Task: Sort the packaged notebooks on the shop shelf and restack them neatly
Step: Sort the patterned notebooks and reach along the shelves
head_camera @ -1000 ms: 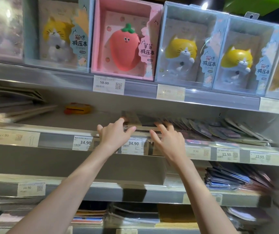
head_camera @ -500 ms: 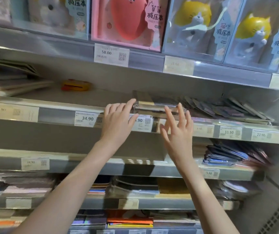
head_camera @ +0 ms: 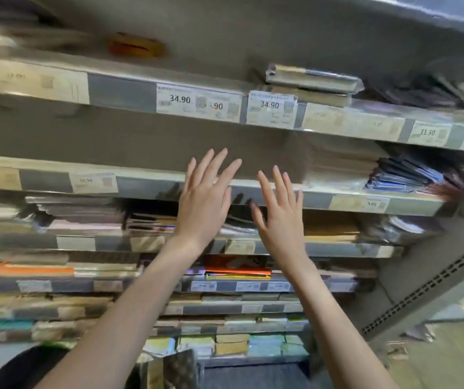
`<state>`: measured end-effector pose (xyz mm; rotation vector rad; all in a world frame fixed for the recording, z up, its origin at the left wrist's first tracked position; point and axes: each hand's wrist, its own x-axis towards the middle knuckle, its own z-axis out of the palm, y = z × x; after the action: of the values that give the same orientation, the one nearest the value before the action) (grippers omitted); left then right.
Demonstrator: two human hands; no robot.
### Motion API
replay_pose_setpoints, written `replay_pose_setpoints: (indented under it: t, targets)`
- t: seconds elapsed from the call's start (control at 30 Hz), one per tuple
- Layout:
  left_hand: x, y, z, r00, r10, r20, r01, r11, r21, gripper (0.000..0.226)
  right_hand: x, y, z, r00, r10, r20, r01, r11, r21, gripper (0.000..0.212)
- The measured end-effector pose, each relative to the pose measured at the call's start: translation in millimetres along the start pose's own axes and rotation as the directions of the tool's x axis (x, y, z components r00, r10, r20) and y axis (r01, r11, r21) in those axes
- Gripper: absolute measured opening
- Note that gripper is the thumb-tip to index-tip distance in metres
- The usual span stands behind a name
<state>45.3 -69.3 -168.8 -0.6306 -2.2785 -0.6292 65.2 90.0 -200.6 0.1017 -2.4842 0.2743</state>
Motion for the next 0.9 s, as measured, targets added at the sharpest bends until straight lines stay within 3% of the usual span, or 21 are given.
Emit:
replay_pose_setpoints:
  t: [0.37,0.77,0.9]
  targets:
    - [-148.8,-48.1,22.0,0.945,-0.178,0.275,0.174,0.984,0.039,0.048,-119.6,-45.1,82.1,0.966,0.063,0.251,-0.088,0.992,0.088,0.059]
    - [-321.7,-91.8,53.7,0.775,-0.389,0.499,0.406,0.91,0.079,0.048,-262.7,-67.8,187.8,0.84,0.085,0.535,-0.159,0.983,0.094,0.055]
    - [-377.5,-102.3,74.1,0.693,-0.463,0.552,0.475,0.87,0.133,0.044,-300.7,-65.1,219.2,0.761,0.089,0.642,-0.195,0.976,0.095,0.067]
